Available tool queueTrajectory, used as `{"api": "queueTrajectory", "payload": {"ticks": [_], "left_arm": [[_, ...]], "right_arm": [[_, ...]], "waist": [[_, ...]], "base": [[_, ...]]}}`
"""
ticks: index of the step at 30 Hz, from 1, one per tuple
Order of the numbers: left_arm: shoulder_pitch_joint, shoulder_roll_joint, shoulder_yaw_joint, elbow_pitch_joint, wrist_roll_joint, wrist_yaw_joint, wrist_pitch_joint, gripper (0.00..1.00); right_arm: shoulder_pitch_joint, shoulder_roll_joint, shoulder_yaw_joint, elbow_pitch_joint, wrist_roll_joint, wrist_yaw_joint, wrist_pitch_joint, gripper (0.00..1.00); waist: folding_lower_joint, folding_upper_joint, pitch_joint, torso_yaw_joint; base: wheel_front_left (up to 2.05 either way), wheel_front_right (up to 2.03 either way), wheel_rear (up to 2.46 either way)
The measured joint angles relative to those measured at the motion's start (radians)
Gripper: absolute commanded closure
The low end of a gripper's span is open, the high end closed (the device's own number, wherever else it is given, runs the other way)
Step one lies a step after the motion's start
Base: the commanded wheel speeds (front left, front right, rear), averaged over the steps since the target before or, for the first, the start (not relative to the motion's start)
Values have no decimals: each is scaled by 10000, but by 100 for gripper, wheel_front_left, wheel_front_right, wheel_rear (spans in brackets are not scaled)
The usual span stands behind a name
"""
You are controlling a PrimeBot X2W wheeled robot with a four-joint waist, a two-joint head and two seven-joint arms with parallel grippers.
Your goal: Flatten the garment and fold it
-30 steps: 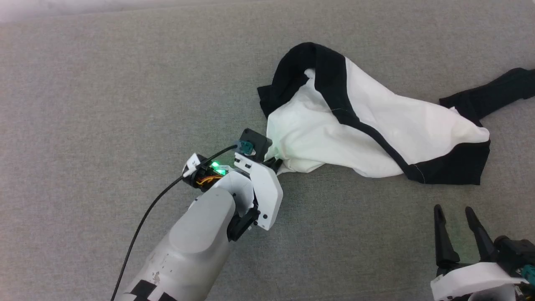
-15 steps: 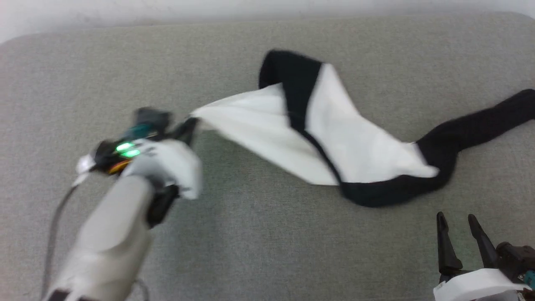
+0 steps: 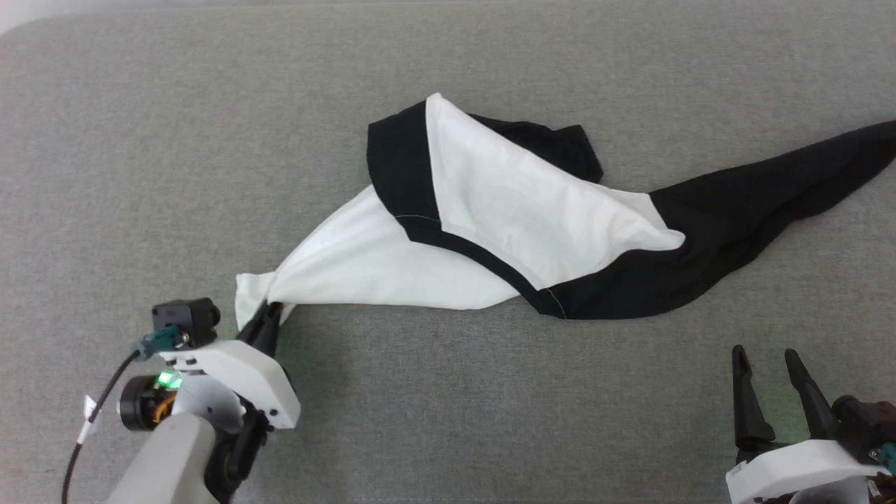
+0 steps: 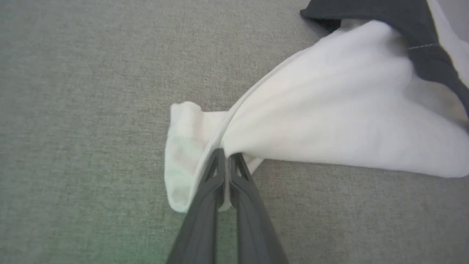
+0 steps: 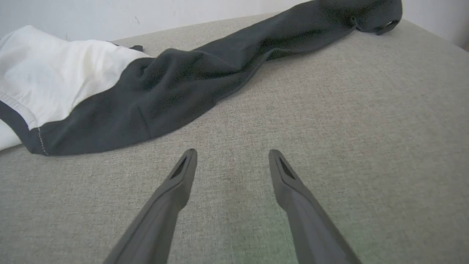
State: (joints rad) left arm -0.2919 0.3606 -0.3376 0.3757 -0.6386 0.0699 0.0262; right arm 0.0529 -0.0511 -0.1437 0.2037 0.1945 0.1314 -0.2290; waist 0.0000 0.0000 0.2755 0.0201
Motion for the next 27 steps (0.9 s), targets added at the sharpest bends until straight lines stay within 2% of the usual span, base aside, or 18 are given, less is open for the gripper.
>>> {"api": "queueTrajectory", "payload": {"ticks": [1, 2, 7, 14, 18, 22, 27], "left_arm": [[45, -92, 27, -48, -44, 27, -63, 5], [82, -146, 36, -82, -77, 25, -92, 0], [300, 0, 23, -675, -203, 17, 157, 0], [542, 1210, 320, -3260, -276, 276, 1499, 0], [-365, 1693, 290, -4589, -399, 263, 2736, 0], [-2111, 1461, 92, -4684, -1143, 36, 4219, 0], [-3925, 872, -232, -3358, -1965, 17, 5889, 0]], "right_arm": [[-31, 0, 6, 8, -2, 0, 0, 0], [-57, 2, 12, 19, -2, 0, 2, 0], [-85, 0, 23, 92, -4, 0, 12, 0], [-77, -2, 59, 272, 54, 0, -4, 0], [-90, 0, 155, 351, 88, 0, -15, 0], [-199, 0, 224, 382, 88, 0, -35, 0], [-517, 10, 408, 301, 84, 0, -105, 0]], "waist": [[0, 0, 9, 38], [0, 0, 11, 69], [0, 0, -100, 138], [0, 0, -303, 247], [-1, 0, -298, 338], [0, 0, -174, 340], [0, 0, 45, 163]], "base": [[0, 0, 0], [0, 0, 0], [0, 0, 0], [0, 0, 0], [0, 0, 0], [0, 0, 0], [0, 0, 0]]}}
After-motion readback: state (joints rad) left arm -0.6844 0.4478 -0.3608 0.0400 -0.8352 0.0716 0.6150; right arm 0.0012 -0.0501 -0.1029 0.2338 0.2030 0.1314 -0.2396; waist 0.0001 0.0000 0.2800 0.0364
